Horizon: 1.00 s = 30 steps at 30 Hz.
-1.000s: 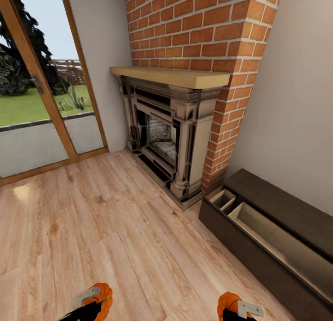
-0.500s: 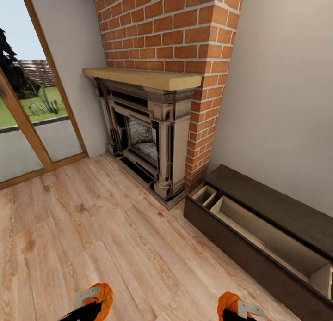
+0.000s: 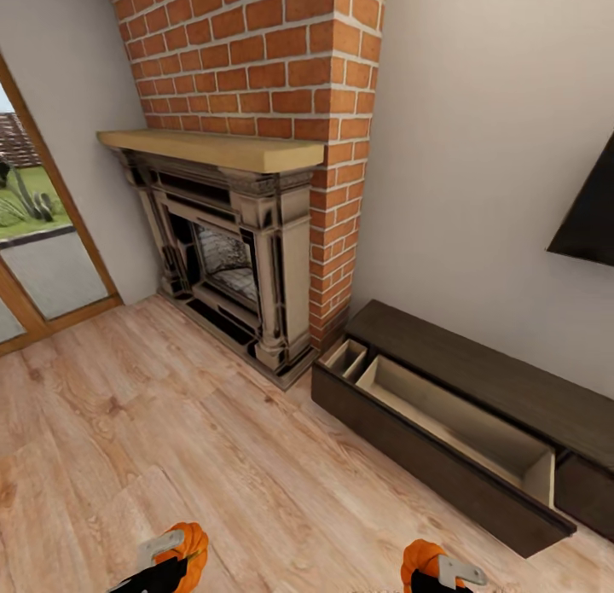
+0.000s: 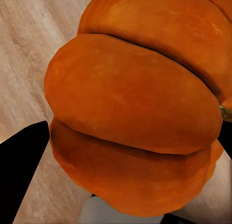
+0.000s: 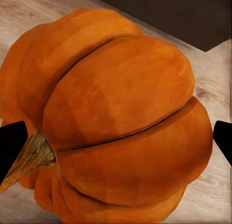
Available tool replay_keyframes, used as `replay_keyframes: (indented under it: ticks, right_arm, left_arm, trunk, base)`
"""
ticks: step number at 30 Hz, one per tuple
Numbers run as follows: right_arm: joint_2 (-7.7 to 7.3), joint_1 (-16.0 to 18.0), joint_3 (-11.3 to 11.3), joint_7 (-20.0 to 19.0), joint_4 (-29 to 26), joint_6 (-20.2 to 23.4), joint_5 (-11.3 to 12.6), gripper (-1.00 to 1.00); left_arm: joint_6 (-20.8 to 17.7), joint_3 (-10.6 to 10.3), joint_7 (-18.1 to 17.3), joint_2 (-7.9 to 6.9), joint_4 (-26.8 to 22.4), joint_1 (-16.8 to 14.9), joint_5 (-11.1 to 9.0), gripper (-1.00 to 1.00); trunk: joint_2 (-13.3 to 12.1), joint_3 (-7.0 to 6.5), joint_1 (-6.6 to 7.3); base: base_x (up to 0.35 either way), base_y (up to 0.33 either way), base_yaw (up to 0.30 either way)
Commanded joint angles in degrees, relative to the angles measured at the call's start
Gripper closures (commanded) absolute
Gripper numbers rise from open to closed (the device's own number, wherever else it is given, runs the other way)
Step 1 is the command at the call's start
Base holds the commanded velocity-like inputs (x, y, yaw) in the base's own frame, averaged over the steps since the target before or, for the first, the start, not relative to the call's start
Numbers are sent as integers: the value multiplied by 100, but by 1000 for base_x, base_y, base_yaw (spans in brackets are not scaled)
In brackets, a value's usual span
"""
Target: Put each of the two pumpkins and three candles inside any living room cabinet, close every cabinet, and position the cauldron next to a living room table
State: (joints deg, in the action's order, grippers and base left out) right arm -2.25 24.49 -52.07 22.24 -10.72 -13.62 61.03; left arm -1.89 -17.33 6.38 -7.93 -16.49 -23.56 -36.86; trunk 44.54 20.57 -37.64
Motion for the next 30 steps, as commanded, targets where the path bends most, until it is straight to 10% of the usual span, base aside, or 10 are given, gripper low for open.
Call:
replay_keyframes:
  ticks: [1,30]
  right_arm:
    - [-4,4,-50,26,-11,-18,58,100]
    - [-4,4,-49,26,-18,-18,58,100]
  left_arm:
    - [-22,-51,65,-7,-21,0,-32,100]
    - [-30,-51,62,-7,-25,0,-32,100]
  trunk:
    - [-36,-14,22]
    - [-1199,-614,659]
  base:
    - [0,0,-280]
    - [0,0,-280]
